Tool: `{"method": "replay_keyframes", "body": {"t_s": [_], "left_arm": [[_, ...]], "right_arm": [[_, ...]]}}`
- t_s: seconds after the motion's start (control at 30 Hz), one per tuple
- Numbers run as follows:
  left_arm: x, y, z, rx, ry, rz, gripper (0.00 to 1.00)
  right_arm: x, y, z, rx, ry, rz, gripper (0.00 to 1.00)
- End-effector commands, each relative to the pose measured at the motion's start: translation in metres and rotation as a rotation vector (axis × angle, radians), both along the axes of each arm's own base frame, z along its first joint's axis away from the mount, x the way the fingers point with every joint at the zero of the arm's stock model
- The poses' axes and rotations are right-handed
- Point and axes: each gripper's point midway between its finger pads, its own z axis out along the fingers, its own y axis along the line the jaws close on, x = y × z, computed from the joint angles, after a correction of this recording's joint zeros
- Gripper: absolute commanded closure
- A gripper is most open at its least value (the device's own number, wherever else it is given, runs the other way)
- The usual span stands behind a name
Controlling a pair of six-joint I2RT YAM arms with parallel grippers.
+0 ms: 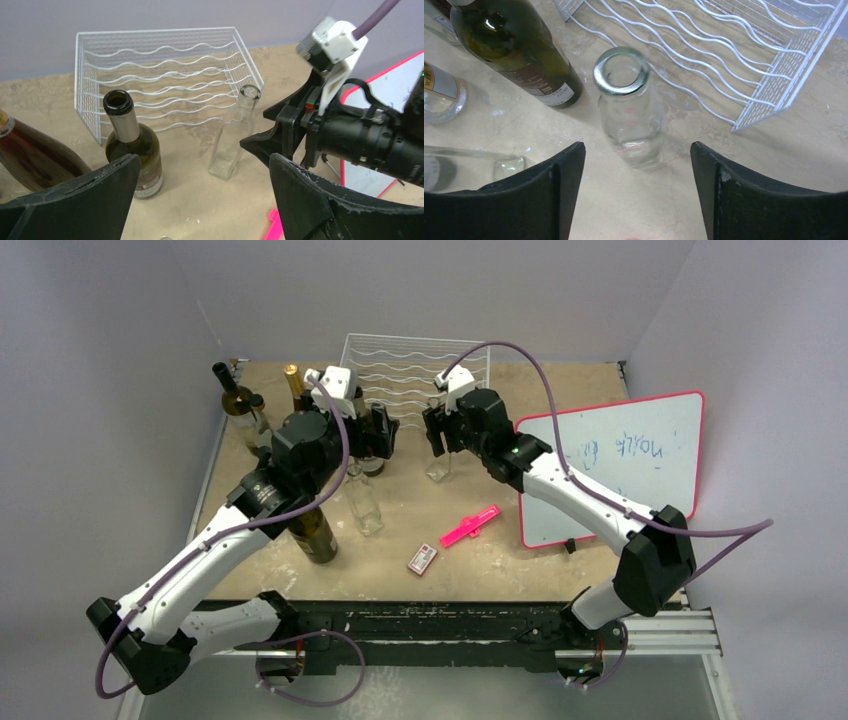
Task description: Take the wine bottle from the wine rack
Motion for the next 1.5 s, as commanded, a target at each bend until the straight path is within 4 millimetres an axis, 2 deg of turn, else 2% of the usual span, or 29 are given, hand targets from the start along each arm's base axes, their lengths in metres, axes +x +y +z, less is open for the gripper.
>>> {"method": "replay_keyframes", "body": {"t_s": [0.0,0.07,0.13,0.23,0.33,0.47,0.53,0.57,0.63,0.73,0.83,0.93,0.97,1.3,1.47], "left_arm": [[0.002,0.021,0.069,-0.103,-0.133,0.045,0.00],[0.012,0.046,0.083,-0.101,-0.162,0.143,0.00],[0.023,0.071,0.097,-0.112,-0.196,0.215,0.00],[0.039,0.112,0.117,-0.122,-0.238,0.307,0.00],[0.048,0.170,0.131,-0.137,-0.276,0.446,0.00],[0.039,0.237,0.146,-0.195,-0.349,0.566,0.00],[0.032,0.255,0.146,-0.201,-0.359,0.617,0.00],[0.027,0.258,0.146,-0.196,-0.364,0.629,0.00],[0.016,0.252,0.149,-0.196,-0.393,0.601,0.00],[0.014,0.223,0.152,-0.194,-0.406,0.445,0.00],[0.007,0.190,0.153,-0.175,-0.433,0.295,0.00],[-0.004,0.147,0.150,-0.118,-0.473,0.179,0.00],[-0.009,0.141,0.150,-0.094,-0.484,0.172,0.00],[-0.025,0.134,0.149,-0.098,-0.490,0.158,0.00],[-0.031,0.130,0.153,-0.110,-0.503,0.133,0.00]], "right_arm": [[-0.006,-0.003,0.054,0.095,-0.038,-0.008,0.15],[-0.008,-0.015,0.076,0.127,-0.056,-0.027,0.07],[-0.006,-0.037,0.096,0.159,-0.092,-0.064,0.01],[0.001,-0.082,0.116,0.173,-0.131,-0.158,0.00],[-0.006,-0.130,0.143,0.187,-0.201,-0.288,0.00],[-0.042,-0.188,0.190,0.249,-0.354,-0.478,0.00],[-0.073,-0.214,0.216,0.294,-0.434,-0.542,0.00],[-0.089,-0.223,0.226,0.311,-0.467,-0.556,0.00],[-0.118,-0.237,0.243,0.341,-0.548,-0.551,0.00],[-0.146,-0.257,0.256,0.339,-0.640,-0.577,0.00],[-0.157,-0.263,0.262,0.355,-0.665,-0.586,0.00],[-0.161,-0.265,0.267,0.351,-0.679,-0.587,0.00],[-0.162,-0.265,0.268,0.349,-0.679,-0.583,0.00],[-0.170,-0.269,0.274,0.373,-0.701,-0.590,0.00],[-0.173,-0.268,0.269,0.376,-0.713,-0.568,0.00]]}}
